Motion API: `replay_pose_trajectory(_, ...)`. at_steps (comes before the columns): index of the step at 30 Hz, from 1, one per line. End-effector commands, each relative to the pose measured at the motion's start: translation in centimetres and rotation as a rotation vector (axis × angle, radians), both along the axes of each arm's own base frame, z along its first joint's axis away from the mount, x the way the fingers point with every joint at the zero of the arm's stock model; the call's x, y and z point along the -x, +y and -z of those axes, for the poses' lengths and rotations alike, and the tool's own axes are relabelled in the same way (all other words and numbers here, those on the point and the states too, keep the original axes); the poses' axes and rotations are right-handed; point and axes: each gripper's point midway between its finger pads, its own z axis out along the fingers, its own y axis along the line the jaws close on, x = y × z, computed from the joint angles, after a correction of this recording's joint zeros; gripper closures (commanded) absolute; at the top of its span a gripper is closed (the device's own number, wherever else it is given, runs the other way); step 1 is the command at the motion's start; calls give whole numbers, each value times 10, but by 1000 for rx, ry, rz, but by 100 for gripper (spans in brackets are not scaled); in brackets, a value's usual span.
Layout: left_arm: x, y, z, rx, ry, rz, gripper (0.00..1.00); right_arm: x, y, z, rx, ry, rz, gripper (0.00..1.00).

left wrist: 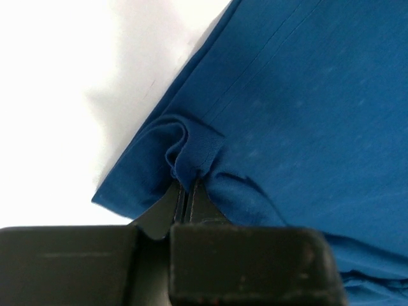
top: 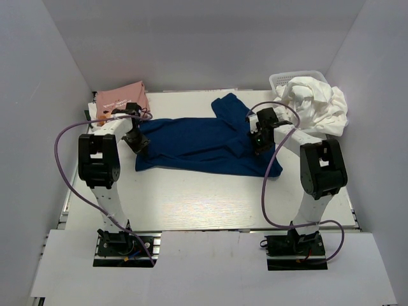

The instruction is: Fold and stack the t-shirts

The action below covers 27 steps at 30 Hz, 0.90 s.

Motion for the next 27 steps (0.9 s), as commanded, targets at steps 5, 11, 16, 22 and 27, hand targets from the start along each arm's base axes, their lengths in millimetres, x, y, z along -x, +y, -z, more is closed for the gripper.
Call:
replay_pose_trajectory(5,14,-8,-44,24,-87,45,100,-25,-26,-55,44,-199,160,100)
replay_pose_trajectory(11,41,-22,-63,93,-86,77,100,-17,-51,-91,144,-203,238,100)
replay_pose_trajectory(16,53,-21,-74,93,-83,77,100,-16,-60,-96,195,-179,259,100)
replay_pose_trajectory(22,30,-18,-66,87,-108,54,100,-40,-55,-94,187,-185,230,100)
replay_pose_trajectory(27,-5,-15,-46,81,-94,22,100,-67,-53,-79,196,-156,241,98)
